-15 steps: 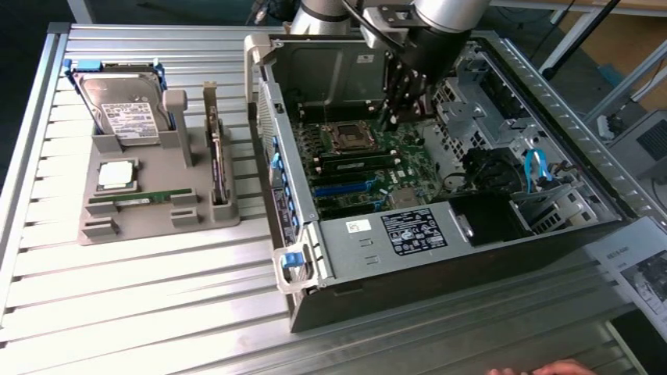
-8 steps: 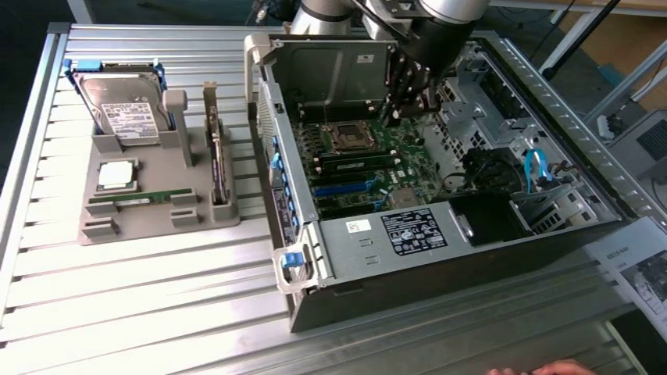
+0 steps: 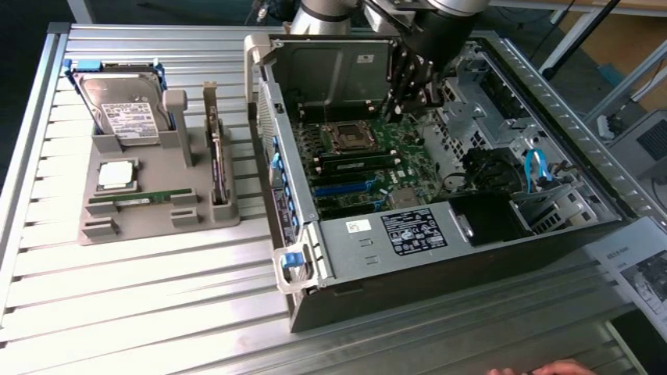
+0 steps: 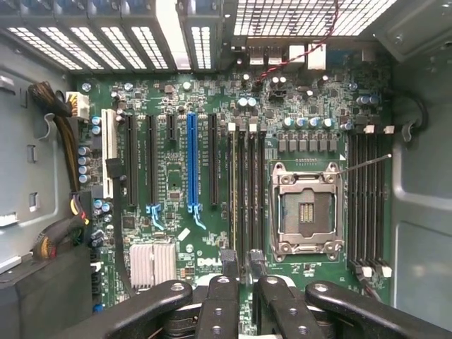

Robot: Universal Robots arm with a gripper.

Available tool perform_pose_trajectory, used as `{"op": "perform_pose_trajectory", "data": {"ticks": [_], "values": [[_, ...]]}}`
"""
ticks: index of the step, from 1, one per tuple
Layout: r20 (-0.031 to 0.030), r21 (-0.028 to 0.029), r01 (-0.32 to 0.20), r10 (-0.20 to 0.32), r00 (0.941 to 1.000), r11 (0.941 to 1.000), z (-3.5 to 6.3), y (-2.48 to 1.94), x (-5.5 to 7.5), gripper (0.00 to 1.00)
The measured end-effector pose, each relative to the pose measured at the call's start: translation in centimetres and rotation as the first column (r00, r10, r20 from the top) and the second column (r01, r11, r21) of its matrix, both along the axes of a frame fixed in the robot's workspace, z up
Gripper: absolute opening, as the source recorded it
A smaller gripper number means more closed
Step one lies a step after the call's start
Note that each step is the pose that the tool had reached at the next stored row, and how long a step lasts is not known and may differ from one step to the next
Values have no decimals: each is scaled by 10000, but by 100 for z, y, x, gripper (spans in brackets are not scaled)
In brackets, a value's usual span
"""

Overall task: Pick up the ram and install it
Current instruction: 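Insert the ram into the slot, then press down the ram until it locks into place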

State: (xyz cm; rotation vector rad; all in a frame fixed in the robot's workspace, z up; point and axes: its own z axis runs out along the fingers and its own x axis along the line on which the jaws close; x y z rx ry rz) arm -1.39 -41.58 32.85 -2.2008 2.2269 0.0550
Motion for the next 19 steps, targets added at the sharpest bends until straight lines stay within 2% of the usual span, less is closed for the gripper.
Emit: {"op": "perform_pose_trajectory", "data": {"ticks": [8, 19], "values": [[0, 0, 0, 0, 10000, 10000, 93, 0, 0, 19], [0, 1, 0, 0, 10000, 10000, 96, 0, 0, 19]]}}
